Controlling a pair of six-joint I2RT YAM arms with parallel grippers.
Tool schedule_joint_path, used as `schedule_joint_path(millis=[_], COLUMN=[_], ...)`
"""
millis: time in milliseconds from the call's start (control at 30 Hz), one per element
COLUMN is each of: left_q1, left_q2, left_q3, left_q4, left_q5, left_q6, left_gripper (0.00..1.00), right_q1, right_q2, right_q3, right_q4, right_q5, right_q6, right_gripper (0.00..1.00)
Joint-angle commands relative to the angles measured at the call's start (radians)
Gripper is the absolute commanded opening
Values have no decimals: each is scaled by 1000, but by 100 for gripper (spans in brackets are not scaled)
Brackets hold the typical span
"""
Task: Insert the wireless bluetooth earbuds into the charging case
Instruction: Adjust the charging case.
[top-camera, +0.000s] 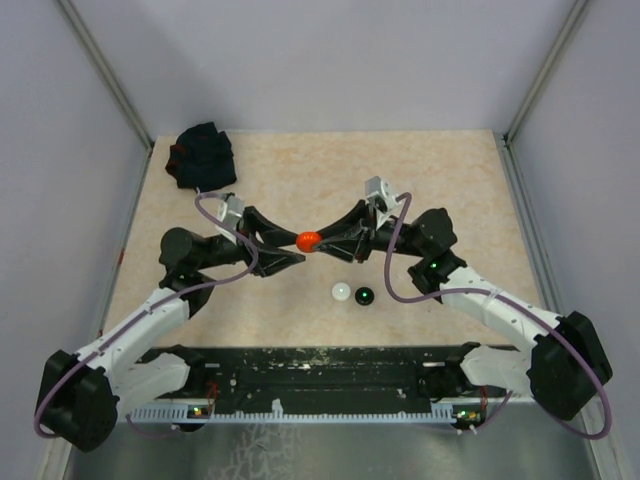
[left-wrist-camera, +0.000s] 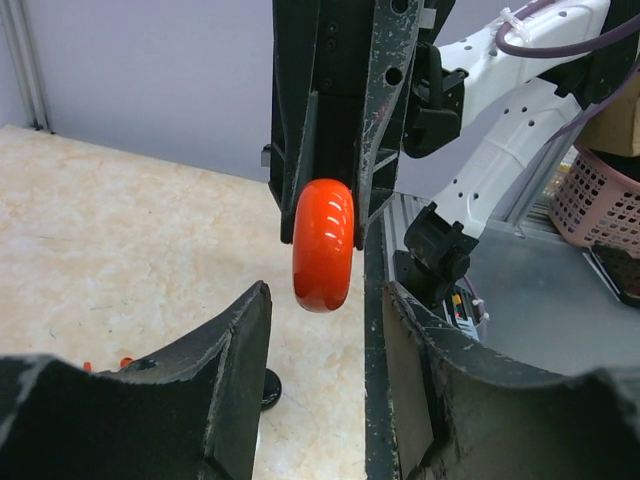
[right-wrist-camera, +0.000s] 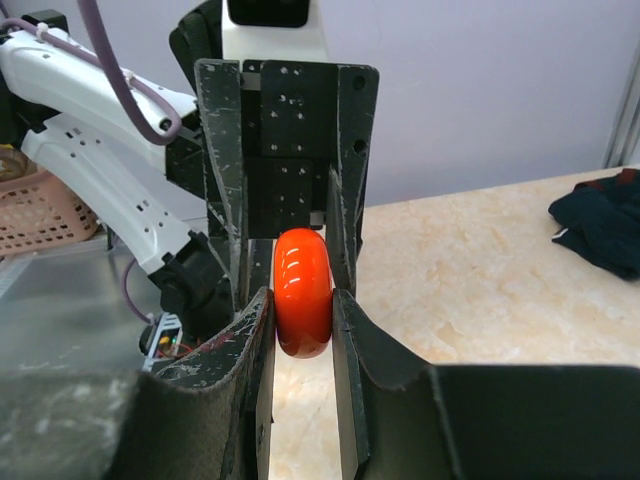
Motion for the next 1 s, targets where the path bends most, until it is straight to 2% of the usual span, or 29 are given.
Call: schedule_joint_path(millis=[0,233,433,567,800,833,900,967], left_q1=[2,3,3,2,2,2,3,3], left_q2=[22,37,36,34,21,17,10,6], left_q3=[0,13,39,54,84,91,111,140], left_q4=[75,64,-16,-72,-213,-245,-330,-419], left_q5=[16,40,60,72,75,78,77,84], left_q6=[-51,-52,-3,35,144,176,248,313], left_gripper=[53,50,45,36,12,7,1,0], right_q1=[-6,-5,0,4,12,11,11,11], right_q2=[2,2,-2,-3,-7,-10,-15,-23], right_q3=[7,31,55,65,99,105,113,119], right_q4=[92,13,-60,-94,-190,-205,-228,-251], right_q5=[-35,-56,-57,-54,-53,-51,-51,-42], right_q6=[28,-10,-47,-66,-114,-121,-128,-140], right_gripper=[0,0,0,0,0,3,16,24])
